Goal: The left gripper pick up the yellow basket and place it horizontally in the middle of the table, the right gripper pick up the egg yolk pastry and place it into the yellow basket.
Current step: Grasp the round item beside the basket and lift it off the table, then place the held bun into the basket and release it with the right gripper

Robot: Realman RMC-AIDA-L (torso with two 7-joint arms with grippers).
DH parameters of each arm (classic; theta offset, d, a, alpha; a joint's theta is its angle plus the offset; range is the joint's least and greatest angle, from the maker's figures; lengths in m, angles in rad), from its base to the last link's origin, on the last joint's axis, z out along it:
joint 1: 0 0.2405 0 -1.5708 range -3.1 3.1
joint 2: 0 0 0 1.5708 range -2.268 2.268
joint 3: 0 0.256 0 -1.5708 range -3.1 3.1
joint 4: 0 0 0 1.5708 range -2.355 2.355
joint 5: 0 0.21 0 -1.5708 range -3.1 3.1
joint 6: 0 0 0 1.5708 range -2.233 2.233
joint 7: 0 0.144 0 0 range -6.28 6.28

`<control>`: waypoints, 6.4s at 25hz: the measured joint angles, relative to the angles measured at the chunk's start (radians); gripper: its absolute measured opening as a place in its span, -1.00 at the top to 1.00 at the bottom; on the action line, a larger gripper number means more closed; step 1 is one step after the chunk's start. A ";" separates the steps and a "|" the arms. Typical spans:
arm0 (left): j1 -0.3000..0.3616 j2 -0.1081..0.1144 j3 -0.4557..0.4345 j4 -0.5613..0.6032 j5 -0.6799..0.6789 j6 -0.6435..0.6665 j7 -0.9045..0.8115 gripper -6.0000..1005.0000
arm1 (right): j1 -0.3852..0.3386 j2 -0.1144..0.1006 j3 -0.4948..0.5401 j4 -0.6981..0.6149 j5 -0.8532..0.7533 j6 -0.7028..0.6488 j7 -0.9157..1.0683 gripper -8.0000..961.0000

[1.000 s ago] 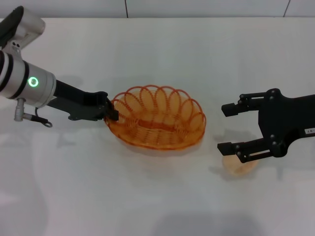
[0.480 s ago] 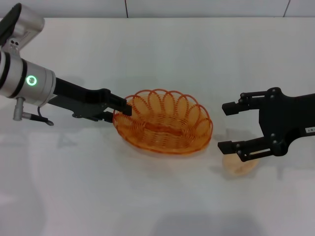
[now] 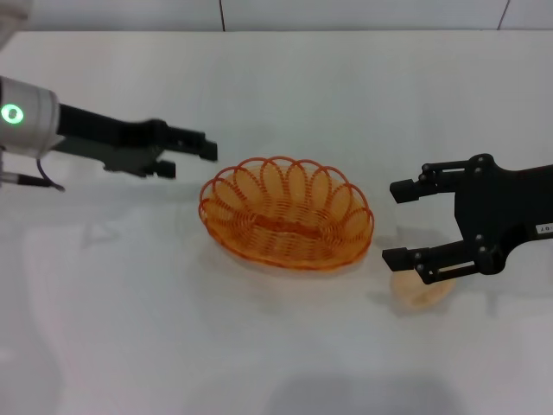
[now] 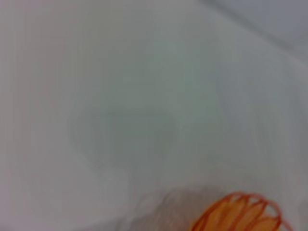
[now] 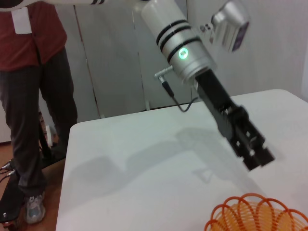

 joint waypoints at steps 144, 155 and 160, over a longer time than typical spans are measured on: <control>0.159 0.009 0.068 0.211 -0.281 0.185 0.849 -0.77 | 0.103 0.004 -0.301 -0.051 -0.305 0.394 0.320 -0.36; 0.202 0.021 0.056 0.232 -0.310 0.276 0.931 -0.77 | -0.025 -0.003 -0.193 -0.058 -0.118 0.243 0.108 -0.53; 0.241 0.013 0.055 0.273 -0.322 0.295 0.953 -0.77 | -0.036 -0.003 -0.192 -0.058 -0.112 0.234 0.094 -0.52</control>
